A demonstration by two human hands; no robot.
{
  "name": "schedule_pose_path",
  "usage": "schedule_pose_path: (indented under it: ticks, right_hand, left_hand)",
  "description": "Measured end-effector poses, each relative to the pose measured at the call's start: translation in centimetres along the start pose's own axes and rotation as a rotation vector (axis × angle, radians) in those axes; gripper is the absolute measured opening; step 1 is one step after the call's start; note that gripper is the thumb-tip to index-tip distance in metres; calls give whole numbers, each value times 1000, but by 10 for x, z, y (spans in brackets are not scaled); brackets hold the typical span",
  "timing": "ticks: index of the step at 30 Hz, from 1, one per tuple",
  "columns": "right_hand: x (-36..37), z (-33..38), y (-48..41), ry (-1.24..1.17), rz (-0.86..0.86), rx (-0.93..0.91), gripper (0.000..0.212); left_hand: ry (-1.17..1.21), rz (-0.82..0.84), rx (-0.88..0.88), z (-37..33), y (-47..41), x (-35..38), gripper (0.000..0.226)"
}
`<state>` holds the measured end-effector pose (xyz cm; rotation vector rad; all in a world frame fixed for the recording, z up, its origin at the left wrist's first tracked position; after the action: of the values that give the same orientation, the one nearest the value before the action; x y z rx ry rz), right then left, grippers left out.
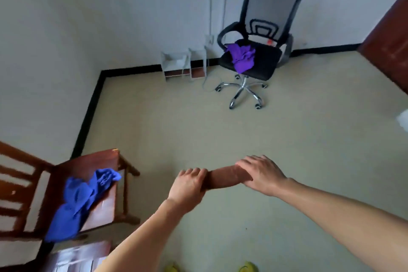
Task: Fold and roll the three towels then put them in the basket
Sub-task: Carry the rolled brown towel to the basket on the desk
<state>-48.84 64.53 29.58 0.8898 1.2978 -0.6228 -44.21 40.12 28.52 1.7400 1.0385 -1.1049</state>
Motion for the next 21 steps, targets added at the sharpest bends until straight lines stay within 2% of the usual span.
schedule_pose_path:
  ticks: [6, 14, 21]
  right_hand:
    - [-29, -167, 53, -9, -83, 253, 46]
    - [-47, -344, 47, -17, -155, 537, 41]
    - [-77, -476, 52, -16, -258, 816, 38]
  left_hand:
    - [-43, -5, 256, -126, -157, -25, 39]
    - [-191, 25, 533, -231, -367, -50, 41]
    - [-247, 90, 804, -341, -538, -92, 32]
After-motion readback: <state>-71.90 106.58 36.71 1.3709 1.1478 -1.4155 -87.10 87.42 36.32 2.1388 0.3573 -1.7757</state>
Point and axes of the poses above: each hand's wrist, its own y-axis away from the middle knuckle, its own x-axis out of the palm, z = x × y, the point moved 1 cm from there along -y, towards the middle knuckle, and after that the axes turned 7 degrees about y, right-handed, at the moved point
